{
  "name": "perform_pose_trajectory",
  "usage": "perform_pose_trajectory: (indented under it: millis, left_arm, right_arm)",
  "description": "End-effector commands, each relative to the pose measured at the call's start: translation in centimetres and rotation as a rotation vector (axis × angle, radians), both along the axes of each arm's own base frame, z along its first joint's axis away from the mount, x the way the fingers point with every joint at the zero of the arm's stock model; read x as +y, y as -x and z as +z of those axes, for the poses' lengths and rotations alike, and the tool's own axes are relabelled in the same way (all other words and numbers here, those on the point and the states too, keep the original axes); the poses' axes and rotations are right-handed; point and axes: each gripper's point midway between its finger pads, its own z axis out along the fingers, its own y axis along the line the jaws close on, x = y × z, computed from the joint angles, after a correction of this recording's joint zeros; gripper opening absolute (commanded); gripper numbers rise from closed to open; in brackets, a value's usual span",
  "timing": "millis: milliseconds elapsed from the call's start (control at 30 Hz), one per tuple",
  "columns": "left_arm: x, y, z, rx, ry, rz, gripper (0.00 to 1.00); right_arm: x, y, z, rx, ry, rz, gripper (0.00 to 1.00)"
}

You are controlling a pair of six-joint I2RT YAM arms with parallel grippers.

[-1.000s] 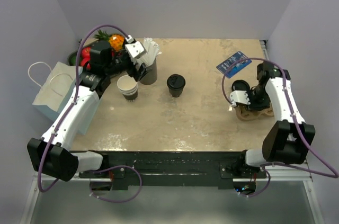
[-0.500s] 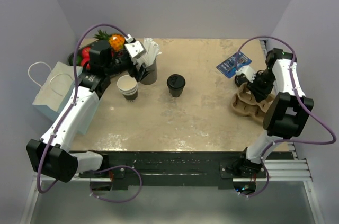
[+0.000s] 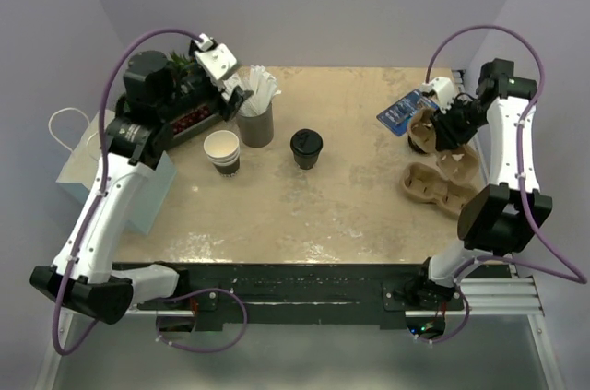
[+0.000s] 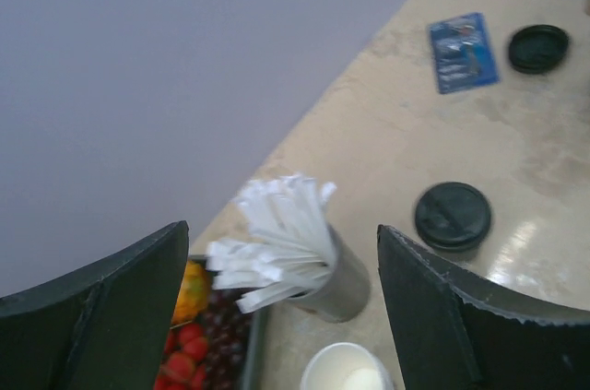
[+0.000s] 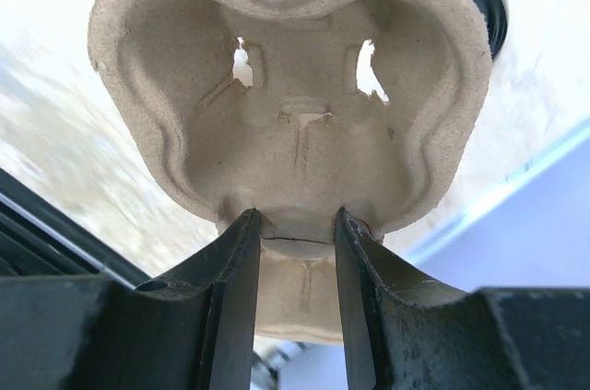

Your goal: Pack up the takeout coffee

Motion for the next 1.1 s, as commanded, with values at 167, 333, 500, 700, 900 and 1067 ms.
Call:
perform_pose_trajectory:
  millis: [167, 333, 500, 700, 900, 1067]
  left_arm:
    - [15.7, 1.1, 9.9, -0.15, -0.36, 0.692, 0.86]
    - [22.9, 3.1, 9.7, -0.108, -0.535, 0.915, 0.87]
    - [29.8, 3.1, 7.3, 0.099, -0.524, 1.064, 0.87]
    - [35.3, 4.1, 0.4, 0.441, -0.48, 1.136, 0.81]
    - [37.6, 4.0, -0.3, 0.479, -0.431, 1.267, 0.79]
    - [37.8, 3.6, -1.6, 0.529, -0.415, 1.274, 0.77]
  right_arm:
    - [11.3, -3.9, 6.2, -0.155, -0.458, -0.017, 0.0]
    - [16.8, -5.7, 8.4, -0.175, -0.614, 0.029, 0.0]
    - [21.4, -5.4, 11.8, -0.244, -0.746, 0.093, 0.0]
    - [22.9, -3.2, 11.5, -0.196, -0.78, 0.167, 0.0]
    - [23.5, -1.7, 10.1, -0.134, -0.825, 0.183, 0.0]
    - [23.7, -1.6, 10.1, -0.132, -0.83, 0.21, 0.0]
